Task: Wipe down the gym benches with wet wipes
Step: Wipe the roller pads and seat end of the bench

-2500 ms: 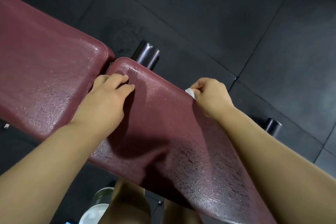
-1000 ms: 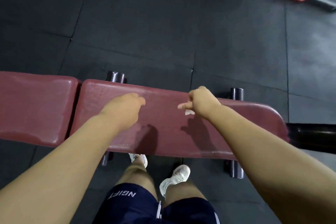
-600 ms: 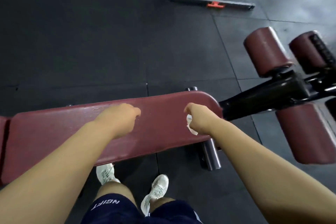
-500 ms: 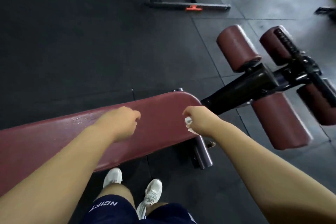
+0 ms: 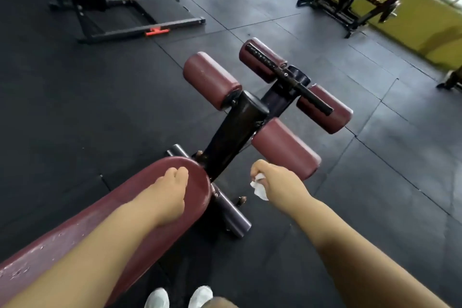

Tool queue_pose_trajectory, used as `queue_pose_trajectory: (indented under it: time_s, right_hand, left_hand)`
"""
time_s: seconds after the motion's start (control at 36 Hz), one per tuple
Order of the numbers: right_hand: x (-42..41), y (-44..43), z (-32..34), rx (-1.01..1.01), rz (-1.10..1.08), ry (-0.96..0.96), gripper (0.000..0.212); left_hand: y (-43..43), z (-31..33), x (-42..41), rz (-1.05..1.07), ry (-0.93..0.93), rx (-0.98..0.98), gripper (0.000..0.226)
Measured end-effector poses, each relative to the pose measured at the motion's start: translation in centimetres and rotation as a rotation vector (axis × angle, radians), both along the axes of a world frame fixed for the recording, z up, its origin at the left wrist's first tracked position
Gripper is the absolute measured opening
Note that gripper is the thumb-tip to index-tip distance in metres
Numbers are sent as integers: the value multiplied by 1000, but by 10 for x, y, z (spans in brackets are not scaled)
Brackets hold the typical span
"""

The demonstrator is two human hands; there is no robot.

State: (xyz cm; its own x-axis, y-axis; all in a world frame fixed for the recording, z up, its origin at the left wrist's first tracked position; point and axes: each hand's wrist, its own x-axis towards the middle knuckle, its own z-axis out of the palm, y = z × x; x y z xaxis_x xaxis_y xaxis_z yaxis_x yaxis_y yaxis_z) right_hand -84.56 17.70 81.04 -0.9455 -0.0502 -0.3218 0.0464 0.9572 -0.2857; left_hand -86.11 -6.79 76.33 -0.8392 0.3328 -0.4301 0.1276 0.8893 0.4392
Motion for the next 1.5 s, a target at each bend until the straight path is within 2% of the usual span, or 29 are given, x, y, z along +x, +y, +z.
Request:
queue_pose_trajectory:
  time_s: [0.11,0.28,0.44,0.53,0.69,0.81,0.92,0.97,1.06,1.11,1.28,1.36,1.42,1.5]
  right_hand:
    - [-1,32,7,-52,-89,33,18]
    - [-22,87,3,-168,-247,100,10]
    - [-64,158,-20,-277,-297,164,13]
    - [-91,192,-25,-334,-235,133,19]
    - [-133,245,-34,-331,-22,7,45]
    - [-159,259,-41,-381,67,3,42]
    - [-186,247,-42,-469,59,11,41]
    - [-202,233,-44,-512,75,27,35]
    - [-223,209,-53,-424,230,90,22]
    - [-232,199,-67,-359,355,94,20]
    - [-230,211,-74,-400,518,9,23]
    - [-235,212,-71,-298,638,-6,33]
    - [-242,208,-71,-260,650,-3,33]
    - [-251,205,-72,-323,614,11,31]
  left_hand:
    - [24,-5,-21,-52,19,56,27]
    - [76,-5,-51,-73,0,51,11]
    - [139,-16,-76,-24,-20,55,11]
    - [173,-28,-83,80,-21,73,20]
    - [242,-37,-77,352,-18,83,16]
    - [271,-31,-74,487,21,83,9]
    - [276,-26,-72,627,39,69,14]
    - [276,-27,-74,677,32,77,13]
    - [277,-30,-81,704,39,111,16]
    - [279,-33,-87,711,35,124,29]
    - [291,-47,-102,674,-4,177,67]
    - [300,-48,-104,687,18,167,71]
    - [302,-50,-104,712,32,178,71]
    - [302,-53,-104,723,36,201,70]
